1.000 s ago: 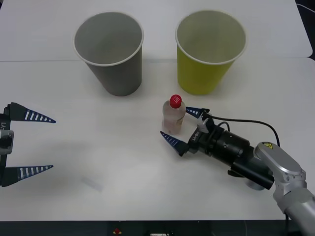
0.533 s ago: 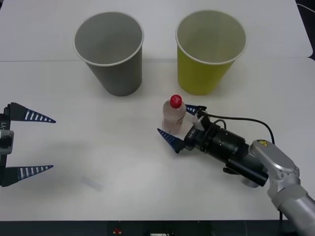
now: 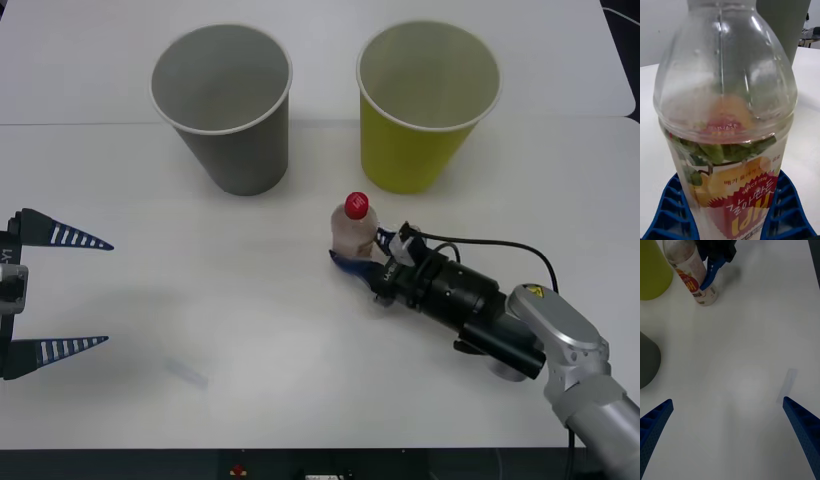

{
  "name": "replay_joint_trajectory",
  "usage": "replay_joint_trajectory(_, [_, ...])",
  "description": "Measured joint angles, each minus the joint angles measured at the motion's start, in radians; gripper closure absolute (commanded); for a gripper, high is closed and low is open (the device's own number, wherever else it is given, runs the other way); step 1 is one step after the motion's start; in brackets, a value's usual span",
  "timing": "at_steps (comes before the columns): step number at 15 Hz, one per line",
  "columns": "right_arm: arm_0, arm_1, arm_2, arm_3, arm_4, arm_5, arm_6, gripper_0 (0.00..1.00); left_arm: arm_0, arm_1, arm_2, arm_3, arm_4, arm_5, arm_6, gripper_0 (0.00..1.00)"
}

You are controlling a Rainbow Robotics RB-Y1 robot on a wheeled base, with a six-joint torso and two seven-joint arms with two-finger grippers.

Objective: Put the can into the green bin and the plastic bottle into the gray bin

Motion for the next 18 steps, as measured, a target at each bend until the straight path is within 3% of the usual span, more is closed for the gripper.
replay_joint_trajectory(4, [-0.004,-0.019,-0.012,0.0,0.0,-0.061,-0.014,1.0,0.0,0.0,0.0,0.0,0.0,0.0,0.0,0.0])
replay_joint_trajectory(8, [0.001,-0.089,-0.021,-0.053,0.026,-0.138,-0.094,1.0,0.0,0.0,0.0,0.0,0.0,0.0,0.0,0.0])
replay_joint_trajectory(13, [0.099,-0.191,-0.086,-0.372,0.29,-0.132,-0.476,1.0,0.0,0.0,0.0,0.0,0.0,0.0,0.0,0.0])
replay_joint_trajectory(18, [0.189,-0.224,-0.156,-0.7,0.612,-0.129,-0.924,1.0,0.0,0.0,0.0,0.0,0.0,0.0,0.0,0.0])
